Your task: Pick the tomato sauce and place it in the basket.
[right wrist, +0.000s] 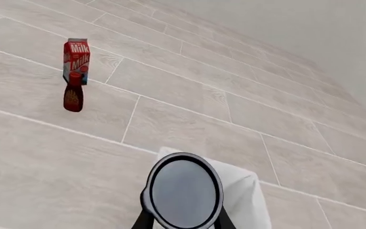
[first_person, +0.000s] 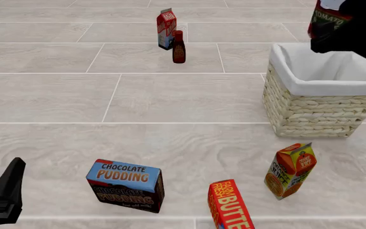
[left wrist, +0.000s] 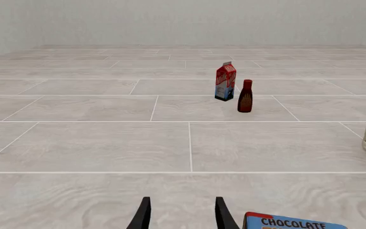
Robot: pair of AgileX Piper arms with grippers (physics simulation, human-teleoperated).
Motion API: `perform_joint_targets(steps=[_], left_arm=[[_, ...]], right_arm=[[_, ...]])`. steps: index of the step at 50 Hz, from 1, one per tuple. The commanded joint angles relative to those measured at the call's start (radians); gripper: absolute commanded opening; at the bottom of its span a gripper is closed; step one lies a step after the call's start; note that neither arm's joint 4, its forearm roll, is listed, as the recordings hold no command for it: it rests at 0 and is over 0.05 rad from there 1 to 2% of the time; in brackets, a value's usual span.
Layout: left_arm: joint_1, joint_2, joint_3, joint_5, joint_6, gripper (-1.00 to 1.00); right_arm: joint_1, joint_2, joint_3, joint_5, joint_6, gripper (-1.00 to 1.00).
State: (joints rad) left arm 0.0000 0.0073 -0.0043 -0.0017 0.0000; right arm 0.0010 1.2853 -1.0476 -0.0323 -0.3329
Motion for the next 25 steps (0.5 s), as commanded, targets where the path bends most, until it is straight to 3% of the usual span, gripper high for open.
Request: perform_joint_targets(steps=[1, 25], left_arm=[[0.0, 0.0, 0.0, 0.0, 0.0, 1.0], [0.0, 0.0, 0.0, 0.0, 0.0, 1.0]], right_arm=[[-0.038, 0.011, 0.002, -0.019, 0.038, -1.0], [-0.121, 0.066, -0.008, -0.053, 0.087, -1.0]])
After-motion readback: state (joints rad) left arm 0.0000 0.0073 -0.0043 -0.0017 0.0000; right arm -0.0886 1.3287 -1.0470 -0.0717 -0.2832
